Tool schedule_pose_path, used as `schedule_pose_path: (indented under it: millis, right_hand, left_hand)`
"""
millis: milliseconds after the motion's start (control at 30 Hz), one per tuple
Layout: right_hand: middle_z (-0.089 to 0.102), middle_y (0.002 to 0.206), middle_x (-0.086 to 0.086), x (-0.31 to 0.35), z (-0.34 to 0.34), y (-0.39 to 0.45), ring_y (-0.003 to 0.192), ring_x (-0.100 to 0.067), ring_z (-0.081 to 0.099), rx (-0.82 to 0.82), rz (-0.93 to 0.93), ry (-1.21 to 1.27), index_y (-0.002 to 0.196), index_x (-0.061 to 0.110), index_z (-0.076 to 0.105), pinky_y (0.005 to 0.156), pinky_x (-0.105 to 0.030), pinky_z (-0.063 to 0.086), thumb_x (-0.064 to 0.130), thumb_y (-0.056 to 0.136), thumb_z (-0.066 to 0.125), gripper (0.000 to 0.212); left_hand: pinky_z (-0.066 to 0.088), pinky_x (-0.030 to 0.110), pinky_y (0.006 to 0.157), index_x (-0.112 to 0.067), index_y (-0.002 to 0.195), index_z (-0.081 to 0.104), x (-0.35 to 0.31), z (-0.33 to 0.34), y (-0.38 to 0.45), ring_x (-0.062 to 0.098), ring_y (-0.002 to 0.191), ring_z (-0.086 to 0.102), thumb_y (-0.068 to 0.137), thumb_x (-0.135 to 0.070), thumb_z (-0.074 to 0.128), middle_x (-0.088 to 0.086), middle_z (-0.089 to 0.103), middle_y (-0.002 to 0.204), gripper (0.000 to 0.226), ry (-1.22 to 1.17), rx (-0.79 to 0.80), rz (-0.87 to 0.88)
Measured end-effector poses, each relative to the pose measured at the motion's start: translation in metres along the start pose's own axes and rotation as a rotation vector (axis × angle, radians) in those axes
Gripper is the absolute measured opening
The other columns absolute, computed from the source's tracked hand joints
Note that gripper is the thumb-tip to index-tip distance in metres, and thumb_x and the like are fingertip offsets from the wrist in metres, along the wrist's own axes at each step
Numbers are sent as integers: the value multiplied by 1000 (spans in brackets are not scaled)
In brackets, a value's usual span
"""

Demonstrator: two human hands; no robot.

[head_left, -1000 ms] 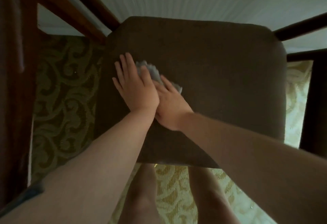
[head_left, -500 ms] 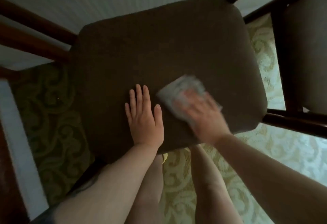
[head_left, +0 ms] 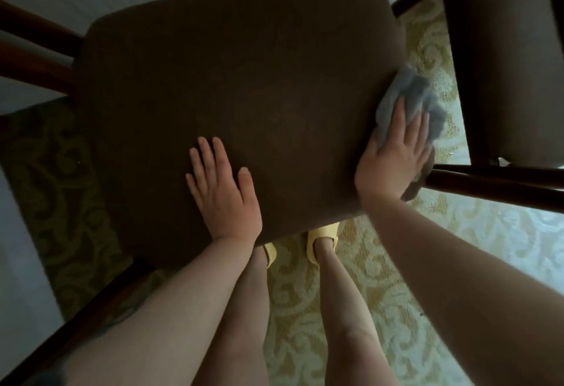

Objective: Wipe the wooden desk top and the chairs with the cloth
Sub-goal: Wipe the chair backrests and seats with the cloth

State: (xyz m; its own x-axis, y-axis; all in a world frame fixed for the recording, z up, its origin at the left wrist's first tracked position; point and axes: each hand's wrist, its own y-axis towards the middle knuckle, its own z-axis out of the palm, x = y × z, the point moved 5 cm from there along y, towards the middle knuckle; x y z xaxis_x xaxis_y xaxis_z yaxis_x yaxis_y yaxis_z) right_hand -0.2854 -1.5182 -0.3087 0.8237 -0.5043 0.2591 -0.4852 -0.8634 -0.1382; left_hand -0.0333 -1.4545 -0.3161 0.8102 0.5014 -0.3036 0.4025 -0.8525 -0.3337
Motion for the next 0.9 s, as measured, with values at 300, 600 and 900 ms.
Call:
schedule_pose_path:
  millis: [300, 600, 900]
  right_hand:
    - [30, 156, -6, 28, 29, -72, 145, -22, 19, 287, -1104, -210, 150, 23, 28, 118, -46, 5, 27, 89, 58, 68]
    - [26, 156, -9, 22, 34, -124, 146, -25, 13, 401, -1381, -237, 145, 19, 38, 118, -50, 2, 19, 79, 57, 69]
    - [19, 159, -8, 24, 15, -62, 147, -27, 9, 123, -534, -105, 152, 23, 25, 117, -55, 2, 27, 91, 39, 63]
  left_hand:
    - [-1, 42, 119, -20, 154, 7, 27, 4, -26, 19, 148, -3, 100, -29, 26, 2, 2, 162, 58, -1, -95, -165]
    - [-2, 38, 119, -18, 154, 10, -8, 20, -40, 20, 149, -2, 99, -24, 27, 2, 4, 162, 57, -171, -158, -291]
    - [-1, 37, 119, -19, 154, 11, -5, 20, -45, 19, 149, -3, 103, -29, 26, 2, 3, 162, 53, -153, -139, -237]
